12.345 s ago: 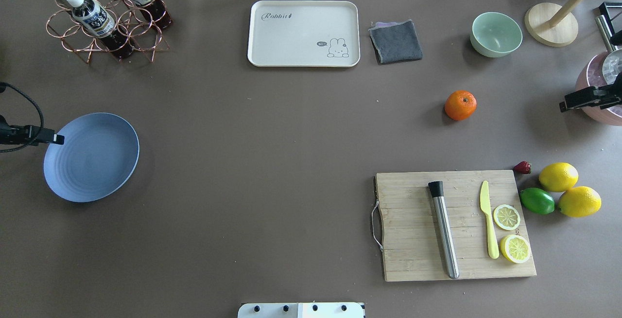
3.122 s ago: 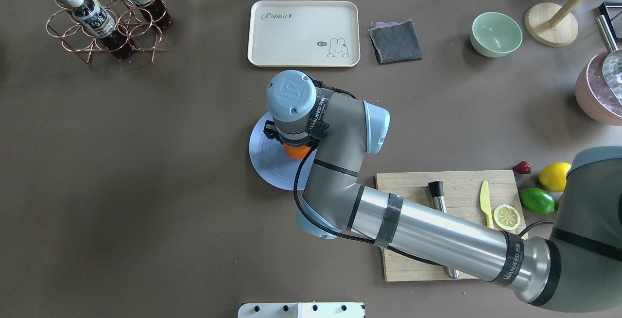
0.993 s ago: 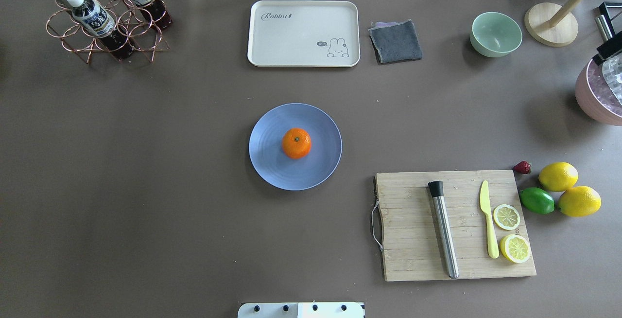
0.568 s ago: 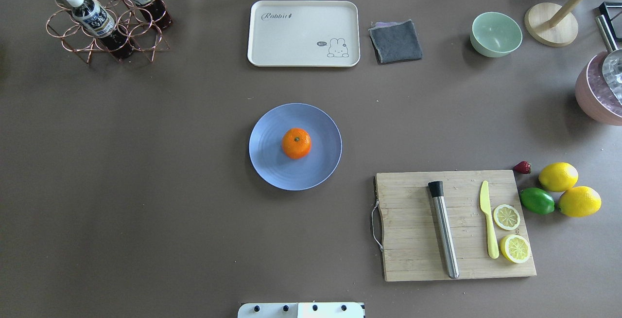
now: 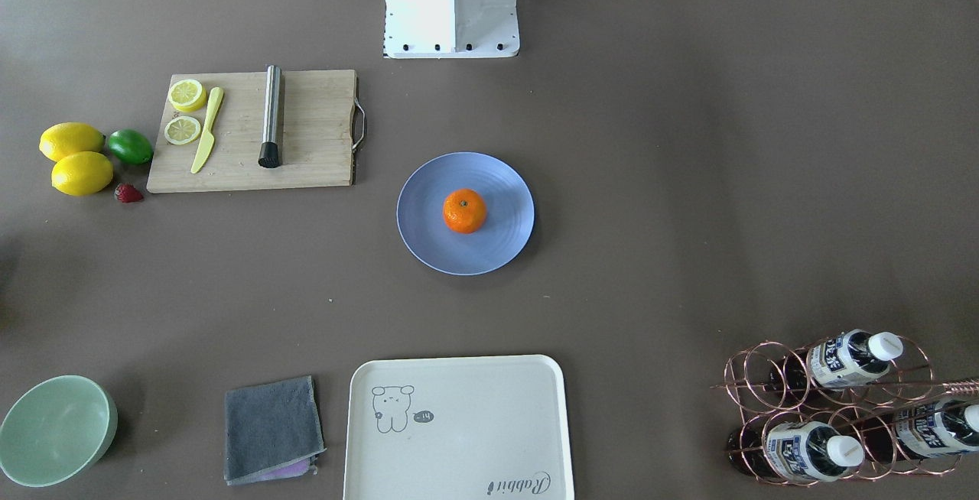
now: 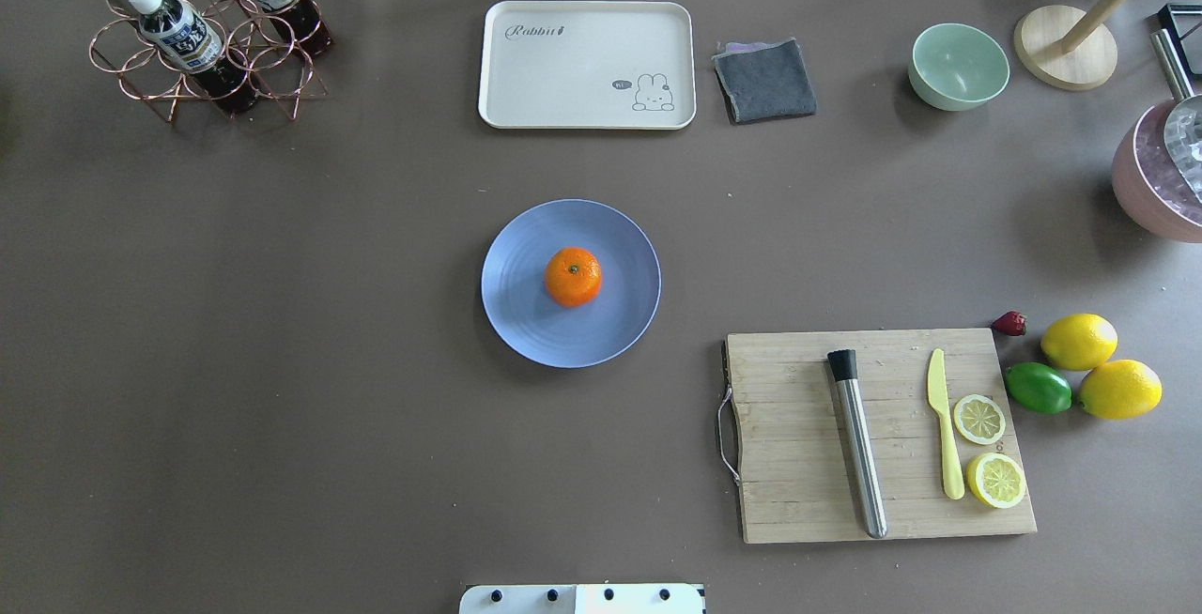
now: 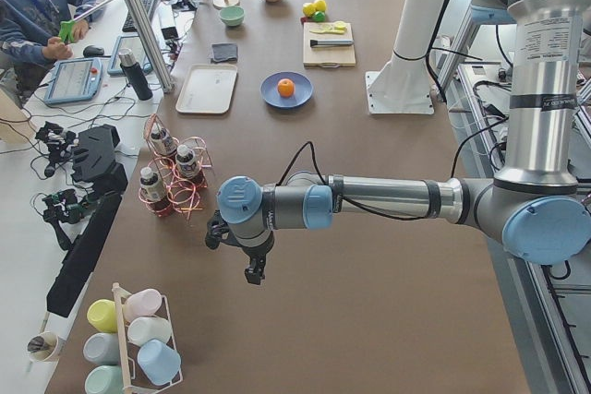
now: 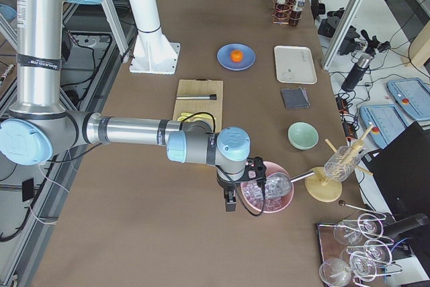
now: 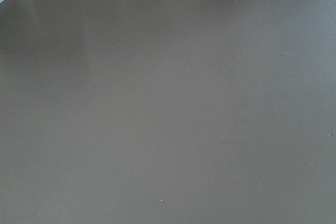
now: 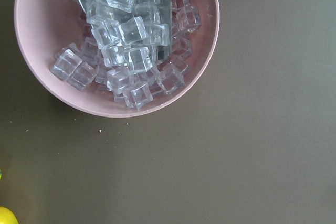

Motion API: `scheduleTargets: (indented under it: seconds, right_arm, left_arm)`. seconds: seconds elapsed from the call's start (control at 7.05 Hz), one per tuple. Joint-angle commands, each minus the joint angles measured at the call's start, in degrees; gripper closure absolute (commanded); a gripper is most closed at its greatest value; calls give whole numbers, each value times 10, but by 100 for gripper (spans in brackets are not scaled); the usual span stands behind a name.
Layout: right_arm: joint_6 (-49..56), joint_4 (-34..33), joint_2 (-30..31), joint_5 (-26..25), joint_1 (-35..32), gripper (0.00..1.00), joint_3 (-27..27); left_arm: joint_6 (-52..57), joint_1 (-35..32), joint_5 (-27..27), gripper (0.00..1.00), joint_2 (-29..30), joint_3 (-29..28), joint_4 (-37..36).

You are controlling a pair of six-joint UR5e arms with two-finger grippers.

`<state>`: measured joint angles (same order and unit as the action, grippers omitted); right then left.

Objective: Pick orange to plate

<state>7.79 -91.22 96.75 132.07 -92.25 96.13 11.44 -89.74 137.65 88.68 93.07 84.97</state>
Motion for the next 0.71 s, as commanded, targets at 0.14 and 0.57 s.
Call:
scheduleTargets:
  seconds: [0.14, 0.57]
  right_arm:
    - [-30, 1, 14, 17, 0, 0, 6]
    - [-30, 1, 15, 18, 0, 0, 11]
  left_arm:
    - [2, -1, -2, 2, -6, 0, 0]
    - [1, -2, 1, 2, -9, 3, 0]
